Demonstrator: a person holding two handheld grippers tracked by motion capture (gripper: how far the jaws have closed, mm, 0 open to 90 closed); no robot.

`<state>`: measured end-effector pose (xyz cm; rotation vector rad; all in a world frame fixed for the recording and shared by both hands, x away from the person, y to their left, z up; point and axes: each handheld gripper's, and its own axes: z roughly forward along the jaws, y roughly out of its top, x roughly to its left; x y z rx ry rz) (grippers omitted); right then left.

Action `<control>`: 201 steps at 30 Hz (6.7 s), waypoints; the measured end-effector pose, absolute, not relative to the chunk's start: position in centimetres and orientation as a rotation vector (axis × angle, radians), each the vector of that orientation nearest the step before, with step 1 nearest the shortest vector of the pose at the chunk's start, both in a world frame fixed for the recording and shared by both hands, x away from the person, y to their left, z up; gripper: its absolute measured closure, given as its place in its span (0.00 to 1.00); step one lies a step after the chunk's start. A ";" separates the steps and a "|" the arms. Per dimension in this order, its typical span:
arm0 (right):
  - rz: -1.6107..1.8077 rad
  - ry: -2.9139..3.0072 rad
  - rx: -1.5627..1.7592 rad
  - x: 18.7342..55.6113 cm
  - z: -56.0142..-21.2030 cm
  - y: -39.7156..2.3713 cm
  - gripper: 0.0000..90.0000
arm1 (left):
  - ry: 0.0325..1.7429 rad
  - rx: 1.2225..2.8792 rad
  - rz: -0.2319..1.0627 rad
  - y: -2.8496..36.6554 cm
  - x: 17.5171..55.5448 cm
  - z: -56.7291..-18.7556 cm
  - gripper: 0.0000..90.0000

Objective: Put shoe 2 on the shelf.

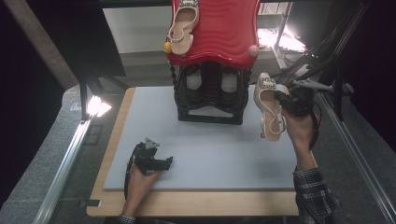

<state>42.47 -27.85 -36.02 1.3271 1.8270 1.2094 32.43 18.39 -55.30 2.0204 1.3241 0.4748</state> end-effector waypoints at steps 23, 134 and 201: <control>1.186 1.672 1.350 49.0 -27.9 -27.3 0.98 | 1.322 2.021 0.483 18.4 32.4 -55.3 0.03; 1.237 1.683 1.128 53.8 -18.2 -21.4 0.24 | 1.329 2.023 0.484 18.4 32.4 -55.3 0.04; 1.107 2.038 1.214 47.6 -41.6 -28.0 0.07 | 1.326 2.025 0.488 18.4 32.4 -55.3 0.04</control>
